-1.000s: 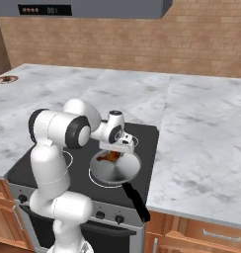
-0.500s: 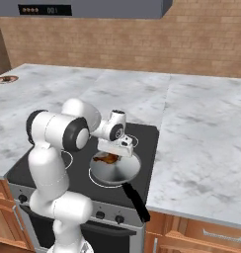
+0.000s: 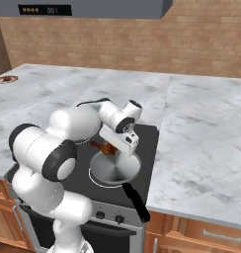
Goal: Take the chicken drumsticks from the pan and place one on each plate on the dining counter.
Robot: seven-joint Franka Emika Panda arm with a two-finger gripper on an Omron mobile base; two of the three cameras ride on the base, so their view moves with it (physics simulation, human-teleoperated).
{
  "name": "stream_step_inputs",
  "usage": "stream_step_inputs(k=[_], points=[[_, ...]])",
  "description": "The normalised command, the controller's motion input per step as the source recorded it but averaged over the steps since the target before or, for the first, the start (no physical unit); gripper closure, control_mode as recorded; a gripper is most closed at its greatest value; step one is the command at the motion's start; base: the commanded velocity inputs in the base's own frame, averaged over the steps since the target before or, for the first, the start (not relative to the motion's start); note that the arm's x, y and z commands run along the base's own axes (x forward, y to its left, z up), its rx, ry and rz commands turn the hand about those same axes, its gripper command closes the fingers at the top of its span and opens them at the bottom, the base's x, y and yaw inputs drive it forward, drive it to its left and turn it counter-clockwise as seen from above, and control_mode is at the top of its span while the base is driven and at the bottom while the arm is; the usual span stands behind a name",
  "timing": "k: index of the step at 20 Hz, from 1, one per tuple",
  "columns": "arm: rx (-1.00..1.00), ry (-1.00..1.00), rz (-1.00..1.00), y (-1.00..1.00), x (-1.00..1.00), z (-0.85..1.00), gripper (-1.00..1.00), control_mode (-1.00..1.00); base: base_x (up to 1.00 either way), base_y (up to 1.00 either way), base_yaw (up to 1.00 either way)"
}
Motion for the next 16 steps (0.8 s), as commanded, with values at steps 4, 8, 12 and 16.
stream_step_inputs(k=[4,8,12,16], points=[[0.19,-0.05,-0.44,-0.02,-1.0,0.78,1.0,-1.0,0.0,0.0,0.0],[0.05,-0.06,-0.53,0.0,-1.0,0.47,1.0,-1.0,0.0,0.0,0.0],[-0.02,-0.04,-0.52,0.22,-1.0,0.05,1.0,-1.0,0.0,0.0,0.0],[-0.18,0.02,-0.34,0.79,-0.67,0.0,1.0,-1.0,0.0,0.0,0.0]])
